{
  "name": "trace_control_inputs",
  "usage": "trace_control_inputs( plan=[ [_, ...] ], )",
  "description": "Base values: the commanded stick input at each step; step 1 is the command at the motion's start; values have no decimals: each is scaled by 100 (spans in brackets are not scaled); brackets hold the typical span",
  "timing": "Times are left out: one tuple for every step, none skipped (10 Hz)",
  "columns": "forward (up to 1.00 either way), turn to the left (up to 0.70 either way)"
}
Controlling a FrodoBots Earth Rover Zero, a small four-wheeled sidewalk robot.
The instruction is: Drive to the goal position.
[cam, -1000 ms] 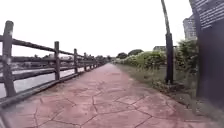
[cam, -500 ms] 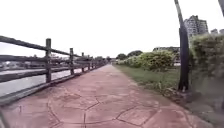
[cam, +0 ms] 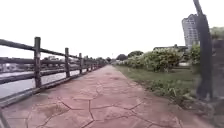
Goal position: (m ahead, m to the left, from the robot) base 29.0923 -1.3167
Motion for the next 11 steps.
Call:
trace_control_inputs(
  plan=[
    [100,35],
    [100,11],
    [100,0],
    [100,0],
    [100,0],
    [100,0],
    [100,0],
    [100,0],
    [100,0],
    [100,0],
    [100,0]
  ],
)
